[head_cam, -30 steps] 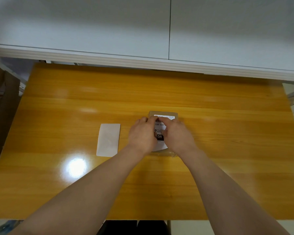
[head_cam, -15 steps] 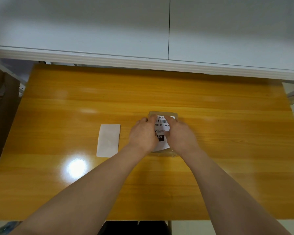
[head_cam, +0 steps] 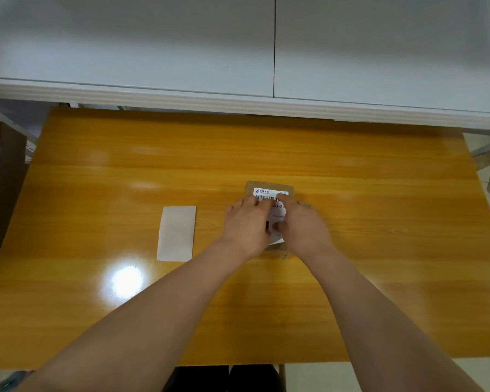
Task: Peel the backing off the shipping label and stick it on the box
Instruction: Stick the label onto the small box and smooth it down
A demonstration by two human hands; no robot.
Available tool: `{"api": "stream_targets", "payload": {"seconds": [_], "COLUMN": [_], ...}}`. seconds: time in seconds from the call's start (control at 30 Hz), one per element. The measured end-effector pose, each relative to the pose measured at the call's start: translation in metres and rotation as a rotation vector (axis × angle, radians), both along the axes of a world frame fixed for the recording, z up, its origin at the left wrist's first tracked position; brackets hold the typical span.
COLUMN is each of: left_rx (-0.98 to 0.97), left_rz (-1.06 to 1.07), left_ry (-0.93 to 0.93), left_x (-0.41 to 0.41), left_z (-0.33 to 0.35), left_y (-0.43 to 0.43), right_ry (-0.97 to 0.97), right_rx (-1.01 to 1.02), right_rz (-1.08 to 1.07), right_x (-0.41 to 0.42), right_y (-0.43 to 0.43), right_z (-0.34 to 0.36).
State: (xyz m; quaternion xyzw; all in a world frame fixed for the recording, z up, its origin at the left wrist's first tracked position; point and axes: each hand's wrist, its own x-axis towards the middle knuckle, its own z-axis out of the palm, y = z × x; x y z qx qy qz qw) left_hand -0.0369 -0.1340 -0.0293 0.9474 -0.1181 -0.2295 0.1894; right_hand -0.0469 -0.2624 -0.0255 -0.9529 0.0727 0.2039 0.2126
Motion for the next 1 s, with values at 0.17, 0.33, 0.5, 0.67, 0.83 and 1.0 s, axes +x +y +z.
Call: {"api": "stream_targets", "payload": {"seconds": [0.17,0.33,0.5,0.67,0.83,1.0], "left_rx": [0.017,0.021,0.020,0.004,-0.076,-0.181], "left_rz": [-0.019,-0.030,-0.022,-0.029,-0.088,-0.077], "left_ry": [-0.004,0.004,-0.006,0.022,0.120,0.209], "left_x": [-0.003,-0.008,-0.009,-0.010,-0.001,0.003], "left_z": [-0.002,-0.005,-0.007,-0.006,-0.006,-0.009], "left_y": [0.001,-0.001,-0.002,-0.001,0.013,0.023], "right_ry": [0.018,0.043,0.074,0.077,0.089,0.098], "right_rx": [0.076,0.078,0.063,0.069,0.071,0.086], "right_rz": [-0.048,-0.034,-0.003,0.013,0.012,-0.002], "right_x": [-0.009,-0.017,-0.019,-0.020,-0.021,-0.020], "right_y": [-0.006,-0.012,-0.015,-0.016,-0.016,-0.015], "right_z": [-0.001,0.000,0.000,0.000,0.001,0.000]}}
